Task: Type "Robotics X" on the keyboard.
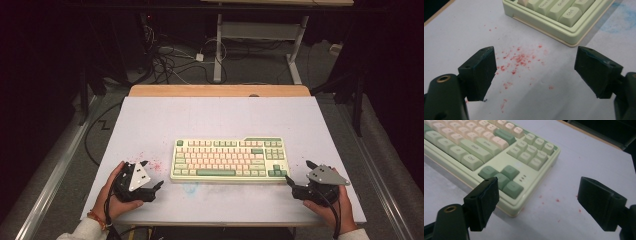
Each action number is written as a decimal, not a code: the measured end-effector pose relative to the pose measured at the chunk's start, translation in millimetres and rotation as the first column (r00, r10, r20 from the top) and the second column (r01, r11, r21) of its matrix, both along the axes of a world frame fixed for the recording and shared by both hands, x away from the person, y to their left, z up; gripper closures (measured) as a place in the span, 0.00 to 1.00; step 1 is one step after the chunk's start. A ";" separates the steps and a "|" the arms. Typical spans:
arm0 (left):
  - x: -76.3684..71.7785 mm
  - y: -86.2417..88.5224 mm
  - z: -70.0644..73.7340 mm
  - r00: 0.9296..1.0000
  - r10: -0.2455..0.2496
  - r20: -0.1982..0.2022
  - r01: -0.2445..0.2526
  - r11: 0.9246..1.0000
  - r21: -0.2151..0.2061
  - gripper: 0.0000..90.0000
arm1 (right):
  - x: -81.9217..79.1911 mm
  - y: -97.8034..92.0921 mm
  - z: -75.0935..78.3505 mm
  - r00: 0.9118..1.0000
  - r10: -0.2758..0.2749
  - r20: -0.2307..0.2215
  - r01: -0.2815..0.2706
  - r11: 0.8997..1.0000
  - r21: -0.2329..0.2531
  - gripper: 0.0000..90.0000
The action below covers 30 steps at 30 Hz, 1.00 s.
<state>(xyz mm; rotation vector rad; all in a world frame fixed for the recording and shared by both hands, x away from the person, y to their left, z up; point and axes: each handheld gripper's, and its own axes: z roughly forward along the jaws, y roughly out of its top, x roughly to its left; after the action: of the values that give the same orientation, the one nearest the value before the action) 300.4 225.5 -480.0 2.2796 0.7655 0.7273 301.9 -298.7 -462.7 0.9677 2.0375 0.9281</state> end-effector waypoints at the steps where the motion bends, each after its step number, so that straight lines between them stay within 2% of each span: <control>1: -0.3 0.2 -0.6 1.000 0.001 -0.006 -0.001 1.000 -0.004 0.19 | 0.5 -2.2 -2.2 1.000 -0.004 -0.008 0.004 1.000 -0.001 0.19; 4: -1.7 -1.2 -1.9 1.000 0.003 -0.006 -0.003 1.000 -0.001 0.19 | 0.7 -5.0 -5.5 1.000 -0.016 -0.026 0.016 1.000 0.009 0.19; 14: -6.1 -3.8 -2.9 1.000 -0.012 0.006 0.012 1.000 0.020 0.19 | -2.9 1.3 -0.6 1.000 -0.002 0.010 0.002 1.000 -0.004 0.19; 16: -6.6 -3.4 -2.7 1.000 -0.017 0.001 0.017 1.000 0.006 0.19 | -3.7 3.8 -0.3 1.000 0.004 0.008 -0.004 1.000 -0.006 0.19; 26: -4.6 -10.5 -4.3 0.999 -0.036 -0.008 0.037 0.999 0.029 0.19 | -2.4 6.3 -1.8 1.000 0.016 0.006 -0.016 1.000 -0.021 0.19; 30: -5.0 -10.9 -3.6 0.999 -0.037 -0.008 0.038 0.999 0.021 0.19 | -2.8 7.2 -1.8 1.000 0.017 0.009 -0.017 1.000 -0.020 0.19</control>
<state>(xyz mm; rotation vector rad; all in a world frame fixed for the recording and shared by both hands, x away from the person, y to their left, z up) 295.5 214.6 -483.6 2.3107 0.7199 0.7132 299.1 -291.5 -464.4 0.9348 2.0465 0.9182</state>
